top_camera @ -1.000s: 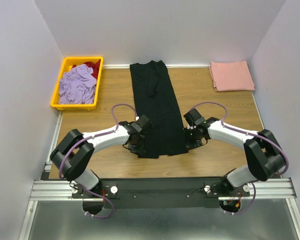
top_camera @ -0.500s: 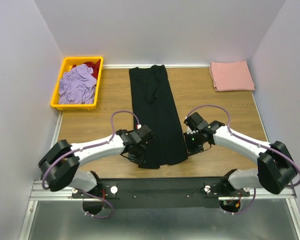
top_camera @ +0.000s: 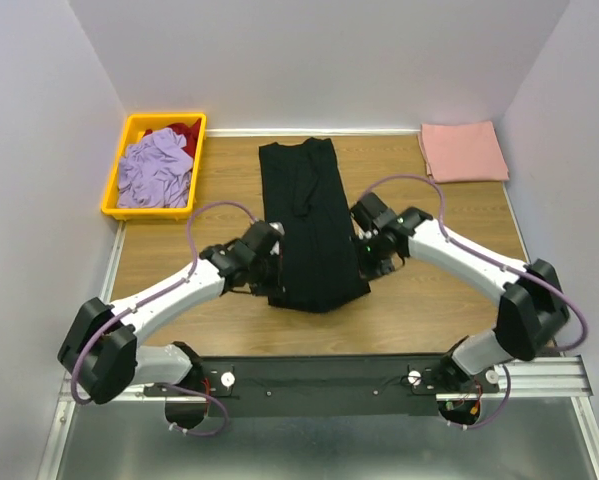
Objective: Fold and stack the t-shirts
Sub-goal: Fold the tshirt
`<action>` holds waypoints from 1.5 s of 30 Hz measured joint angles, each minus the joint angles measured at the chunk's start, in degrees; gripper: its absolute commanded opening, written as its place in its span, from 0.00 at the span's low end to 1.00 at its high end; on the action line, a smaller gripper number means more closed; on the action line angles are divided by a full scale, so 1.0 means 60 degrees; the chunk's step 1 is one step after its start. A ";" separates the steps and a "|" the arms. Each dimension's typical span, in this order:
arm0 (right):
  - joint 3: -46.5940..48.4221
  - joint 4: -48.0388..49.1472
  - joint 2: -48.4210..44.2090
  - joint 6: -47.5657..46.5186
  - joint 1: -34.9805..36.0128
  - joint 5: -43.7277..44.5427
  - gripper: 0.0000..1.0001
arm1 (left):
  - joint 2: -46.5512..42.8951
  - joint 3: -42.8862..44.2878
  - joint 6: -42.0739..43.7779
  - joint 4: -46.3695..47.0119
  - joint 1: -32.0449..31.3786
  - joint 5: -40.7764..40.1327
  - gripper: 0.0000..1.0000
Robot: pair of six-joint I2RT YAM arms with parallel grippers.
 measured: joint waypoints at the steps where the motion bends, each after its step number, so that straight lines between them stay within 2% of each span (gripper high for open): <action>1: 0.0554 -0.0055 0.0382 -0.0160 -0.0135 0.0233 0.01 | 0.0127 0.0153 0.0193 0.0222 0.0495 -0.0004 0.00; 8: 0.3497 -0.0106 0.2444 -0.1118 -0.0951 0.1031 0.01 | 0.1319 0.1676 0.1446 0.1282 0.2466 -0.0142 0.00; 16: 0.6040 -0.0087 0.4535 -0.1920 -0.1585 0.1326 0.01 | 0.2943 0.2685 0.2415 0.2047 0.3519 -0.0233 0.00; 24: 0.7278 -0.0102 0.5890 -0.2259 -0.2091 0.1319 0.01 | 0.4320 0.3581 0.2911 0.2528 0.3912 -0.0262 0.00; 32: 0.7726 -0.0026 0.6885 -0.2331 -0.2430 0.1264 0.01 | 0.5304 0.4073 0.3104 0.3038 0.4051 -0.0266 0.01; 36: 0.7770 0.0044 0.7304 -0.2331 -0.2477 0.1195 0.01 | 0.5610 0.4044 0.3115 0.3151 0.4065 -0.0273 0.11; 38: 0.7799 0.0066 0.7399 -0.2331 -0.2477 0.1166 0.09 | 0.5635 0.3967 0.3100 0.3279 0.4076 -0.0280 0.18; 40: 0.7799 0.0095 0.7428 -0.2339 -0.2477 0.1140 0.23 | 0.5635 0.3901 0.3107 0.3381 0.4087 -0.0299 0.35; 41: 0.7803 0.0109 0.7428 -0.2342 -0.2477 0.1133 0.28 | 0.5632 0.3840 0.3100 0.3501 0.4087 -0.0317 0.52; 43: 0.7817 0.0160 0.7413 -0.2310 -0.2477 0.1115 0.39 | 0.5570 0.3697 0.3078 0.3599 0.4091 -0.0375 0.61; 45: 0.7796 0.0211 0.7377 -0.2259 -0.2473 0.1104 0.41 | 0.5399 0.3512 0.3111 0.3621 0.4091 -0.0444 0.65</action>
